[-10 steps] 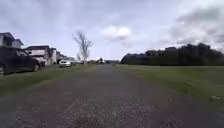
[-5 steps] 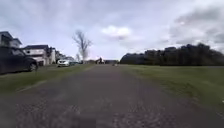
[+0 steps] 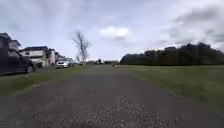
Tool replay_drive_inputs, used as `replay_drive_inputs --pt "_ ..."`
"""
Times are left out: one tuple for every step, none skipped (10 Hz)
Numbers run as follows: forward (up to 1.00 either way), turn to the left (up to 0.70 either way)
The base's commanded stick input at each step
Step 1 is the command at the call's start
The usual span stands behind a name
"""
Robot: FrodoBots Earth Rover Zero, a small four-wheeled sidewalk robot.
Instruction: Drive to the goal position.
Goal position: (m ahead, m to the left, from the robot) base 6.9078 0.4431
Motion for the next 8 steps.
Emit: replay_drive_inputs --pt "0.70 0.00" --pt "0.70 0.00" --pt "0.70 0.00" --pt "0.70 0.00" --pt "0.70 0.00" --pt "0.70 0.00" --pt "0.70 0.00" --pt "0.70 0.00"
